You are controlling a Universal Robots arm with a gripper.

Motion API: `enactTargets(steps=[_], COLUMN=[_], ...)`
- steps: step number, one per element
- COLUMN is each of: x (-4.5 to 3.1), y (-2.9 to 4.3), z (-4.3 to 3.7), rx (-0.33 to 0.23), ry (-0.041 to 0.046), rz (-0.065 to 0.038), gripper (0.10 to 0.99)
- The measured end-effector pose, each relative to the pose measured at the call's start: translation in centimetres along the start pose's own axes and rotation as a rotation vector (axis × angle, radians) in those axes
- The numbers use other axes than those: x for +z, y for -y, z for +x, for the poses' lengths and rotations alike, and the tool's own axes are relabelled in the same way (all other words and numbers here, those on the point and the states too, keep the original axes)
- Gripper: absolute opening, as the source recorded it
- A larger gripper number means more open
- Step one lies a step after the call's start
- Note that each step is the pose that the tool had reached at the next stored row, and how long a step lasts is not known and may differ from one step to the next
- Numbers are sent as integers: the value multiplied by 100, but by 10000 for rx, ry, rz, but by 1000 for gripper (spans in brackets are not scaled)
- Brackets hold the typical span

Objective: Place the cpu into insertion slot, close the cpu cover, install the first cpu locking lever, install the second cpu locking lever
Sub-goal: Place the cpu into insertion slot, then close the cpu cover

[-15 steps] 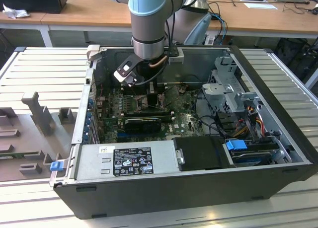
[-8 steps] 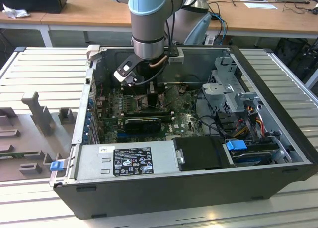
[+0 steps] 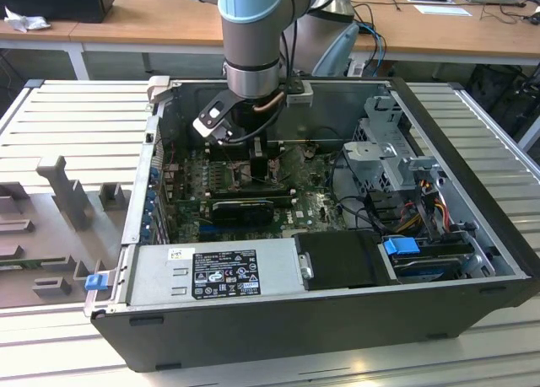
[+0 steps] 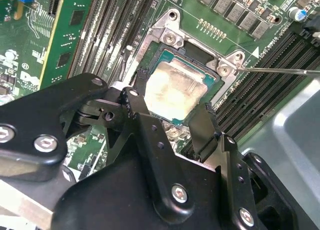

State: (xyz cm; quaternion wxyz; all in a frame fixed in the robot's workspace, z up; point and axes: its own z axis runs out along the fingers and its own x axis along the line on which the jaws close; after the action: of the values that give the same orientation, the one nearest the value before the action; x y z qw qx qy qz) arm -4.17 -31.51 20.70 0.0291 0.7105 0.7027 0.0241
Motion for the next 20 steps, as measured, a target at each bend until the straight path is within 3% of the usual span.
enactTargets(steps=[1,2,4,5,6,9,20], x=[-18,-27,-37,-41,-45,-63,-125], y=[-1,-2,-3,-3,-4,-5,-10], z=[0,0,0,0,0,-1,-1], rx=[0,-1,-1,-1,-1,-3,-2], ry=[-1,-1,0,1,2,18,17], rz=[0,0,0,0,-1,0,-1], gripper=[529,529,404,404,286,106,106])
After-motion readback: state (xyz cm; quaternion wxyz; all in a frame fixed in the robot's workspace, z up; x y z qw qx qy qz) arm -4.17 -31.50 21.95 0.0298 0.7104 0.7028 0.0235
